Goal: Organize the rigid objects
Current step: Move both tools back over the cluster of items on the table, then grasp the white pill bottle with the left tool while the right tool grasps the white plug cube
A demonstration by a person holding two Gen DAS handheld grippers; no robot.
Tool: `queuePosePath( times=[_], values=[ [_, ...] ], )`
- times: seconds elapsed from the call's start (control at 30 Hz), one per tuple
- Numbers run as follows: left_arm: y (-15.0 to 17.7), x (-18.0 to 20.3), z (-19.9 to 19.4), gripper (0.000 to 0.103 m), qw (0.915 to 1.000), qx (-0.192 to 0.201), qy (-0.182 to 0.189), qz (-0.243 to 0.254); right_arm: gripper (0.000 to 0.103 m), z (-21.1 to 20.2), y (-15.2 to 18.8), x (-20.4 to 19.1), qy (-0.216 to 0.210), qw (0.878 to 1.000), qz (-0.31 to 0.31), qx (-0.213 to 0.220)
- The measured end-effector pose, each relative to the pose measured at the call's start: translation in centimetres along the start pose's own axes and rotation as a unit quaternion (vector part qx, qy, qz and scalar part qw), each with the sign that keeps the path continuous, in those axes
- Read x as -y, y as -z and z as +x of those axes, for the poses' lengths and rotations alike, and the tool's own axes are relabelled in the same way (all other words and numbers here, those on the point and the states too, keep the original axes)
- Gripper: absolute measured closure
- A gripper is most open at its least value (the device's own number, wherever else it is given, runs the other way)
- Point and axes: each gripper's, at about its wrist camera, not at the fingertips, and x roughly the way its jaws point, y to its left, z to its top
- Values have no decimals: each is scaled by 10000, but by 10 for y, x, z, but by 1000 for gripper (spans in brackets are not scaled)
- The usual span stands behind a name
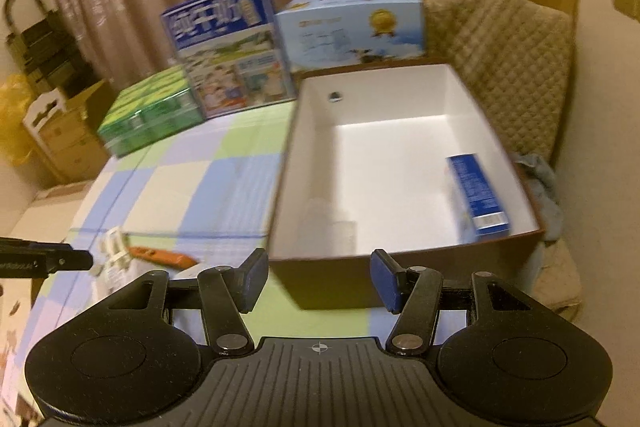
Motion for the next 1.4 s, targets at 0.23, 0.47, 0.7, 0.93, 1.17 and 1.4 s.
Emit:
queuePosePath(
  times=[0.23,0.47,0.7,0.93,1.17,1.4],
  values=[
    [22,-32,-4,58,9993,-129,-219,-267,49,25,15,-47,-515,9970,-509,-291],
    [42,-62,-5,58,9972,-248,-445,-548,49,53,30,-76,-789,9927,-572,-717],
    [54,-87,-5,58,9949,-343,-579,-748,49,79,41,-94,-789,9890,-651,-1069],
    [57,-105,0,58,9935,-369,-669,-838,49,98,44,-104,-682,9897,-484,-1159],
    [55,-121,8,58,9923,-408,-733,-910,49,113,45,-110,-497,9918,-321,-1136],
    [48,-134,20,58,9921,-465,-751,-892,49,136,41,-114,-232,9938,-5,-1089]
  ],
)
